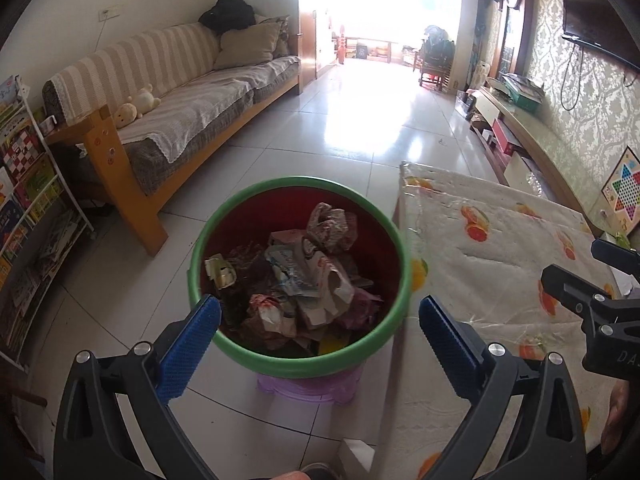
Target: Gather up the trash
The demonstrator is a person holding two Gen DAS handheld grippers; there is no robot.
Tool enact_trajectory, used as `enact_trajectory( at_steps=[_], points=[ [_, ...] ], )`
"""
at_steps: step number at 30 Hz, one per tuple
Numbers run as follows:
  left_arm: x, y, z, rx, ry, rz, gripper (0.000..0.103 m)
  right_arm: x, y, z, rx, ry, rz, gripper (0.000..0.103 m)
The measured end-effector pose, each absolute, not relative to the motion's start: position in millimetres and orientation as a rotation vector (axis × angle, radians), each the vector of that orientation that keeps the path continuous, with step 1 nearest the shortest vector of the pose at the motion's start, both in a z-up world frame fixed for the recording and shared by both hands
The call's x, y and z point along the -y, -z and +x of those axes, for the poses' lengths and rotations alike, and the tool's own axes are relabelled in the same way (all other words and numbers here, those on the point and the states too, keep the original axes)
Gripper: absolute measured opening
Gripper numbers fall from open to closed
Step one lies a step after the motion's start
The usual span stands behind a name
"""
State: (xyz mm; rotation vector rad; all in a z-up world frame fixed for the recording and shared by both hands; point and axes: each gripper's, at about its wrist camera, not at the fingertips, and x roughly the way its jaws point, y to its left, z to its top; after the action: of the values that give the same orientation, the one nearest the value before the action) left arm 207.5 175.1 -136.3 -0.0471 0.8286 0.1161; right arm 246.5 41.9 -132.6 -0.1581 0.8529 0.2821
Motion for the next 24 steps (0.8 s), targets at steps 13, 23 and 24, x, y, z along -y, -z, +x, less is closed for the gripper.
enact_trajectory(
  at_steps=[13,23,24],
  points=[
    [-35.2,68.6,172.8,-0.692,0.011,0.057,0.095,113.0,80.4,182.4,-0.761,-0.087,-0.034,0.098],
    [17.9,8.9,116.9,-0.514,0.074,0.066,0.095,194.5,38.1,115.1,-0.675,0.057,0.027,0.098],
    [22.9,5.7,111.9,-0.499,0.070,0.087,0.095,199.3,33.2,108.4,-0.663,0.065,0.029,0.098]
  ],
)
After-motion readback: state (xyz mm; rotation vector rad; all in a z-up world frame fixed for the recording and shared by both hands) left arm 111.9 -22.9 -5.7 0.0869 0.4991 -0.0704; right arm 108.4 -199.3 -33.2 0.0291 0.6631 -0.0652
